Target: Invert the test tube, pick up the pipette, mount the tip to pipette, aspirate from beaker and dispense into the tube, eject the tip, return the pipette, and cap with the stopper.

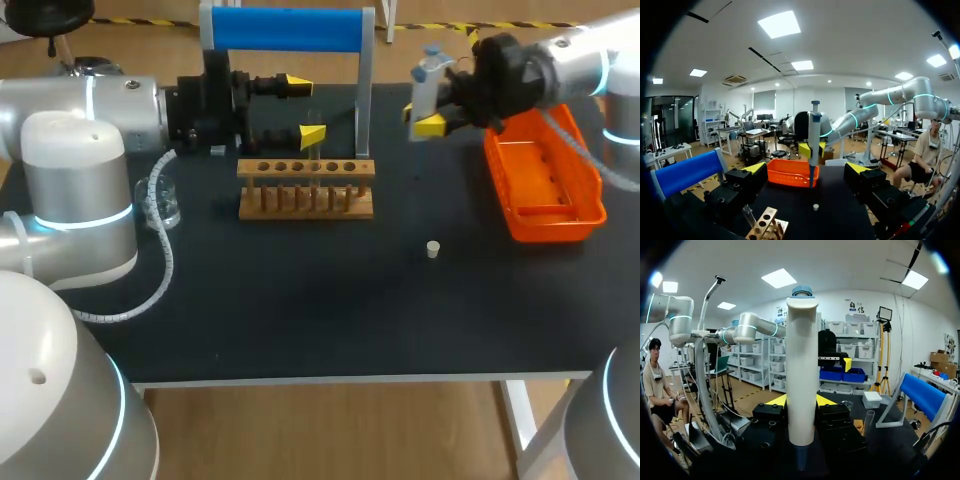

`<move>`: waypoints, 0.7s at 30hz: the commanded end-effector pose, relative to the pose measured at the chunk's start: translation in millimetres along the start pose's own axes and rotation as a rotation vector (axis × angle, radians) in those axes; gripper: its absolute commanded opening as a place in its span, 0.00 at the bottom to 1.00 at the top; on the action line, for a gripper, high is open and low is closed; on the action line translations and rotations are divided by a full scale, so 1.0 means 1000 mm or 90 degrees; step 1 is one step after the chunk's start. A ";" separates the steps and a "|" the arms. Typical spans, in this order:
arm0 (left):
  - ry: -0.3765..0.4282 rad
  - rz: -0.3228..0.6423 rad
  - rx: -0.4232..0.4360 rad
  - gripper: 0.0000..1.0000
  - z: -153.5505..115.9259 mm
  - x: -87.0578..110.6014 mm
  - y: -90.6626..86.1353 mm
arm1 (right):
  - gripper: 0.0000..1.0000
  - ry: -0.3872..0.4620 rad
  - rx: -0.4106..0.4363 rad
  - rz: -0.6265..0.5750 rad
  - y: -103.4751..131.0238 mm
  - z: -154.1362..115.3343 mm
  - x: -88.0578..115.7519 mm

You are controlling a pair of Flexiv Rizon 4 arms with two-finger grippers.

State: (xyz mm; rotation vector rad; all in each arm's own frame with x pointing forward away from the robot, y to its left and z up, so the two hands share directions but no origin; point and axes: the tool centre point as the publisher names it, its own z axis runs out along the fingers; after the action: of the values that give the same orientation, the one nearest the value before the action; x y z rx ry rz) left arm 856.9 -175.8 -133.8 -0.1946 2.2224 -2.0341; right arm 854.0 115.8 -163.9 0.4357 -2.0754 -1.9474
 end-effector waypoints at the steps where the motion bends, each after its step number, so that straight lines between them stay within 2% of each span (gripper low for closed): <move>1: -0.001 0.001 0.002 1.00 0.000 0.001 0.001 | 0.00 -0.004 0.001 -0.002 -0.004 0.022 -0.010; 13: -0.001 0.001 0.002 1.00 0.000 0.001 0.001 | 0.00 -0.079 -0.016 -0.013 -0.010 0.049 -0.021; 21: -0.001 0.001 0.002 1.00 0.000 0.001 0.001 | 0.00 -0.111 -0.003 -0.017 -0.012 0.071 -0.028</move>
State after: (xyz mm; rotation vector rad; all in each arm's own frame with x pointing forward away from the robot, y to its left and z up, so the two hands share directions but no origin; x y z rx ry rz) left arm 856.9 -175.8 -133.8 -0.1946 2.2224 -2.0341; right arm 857.7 184.6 -181.7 0.3386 -2.1531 -2.0558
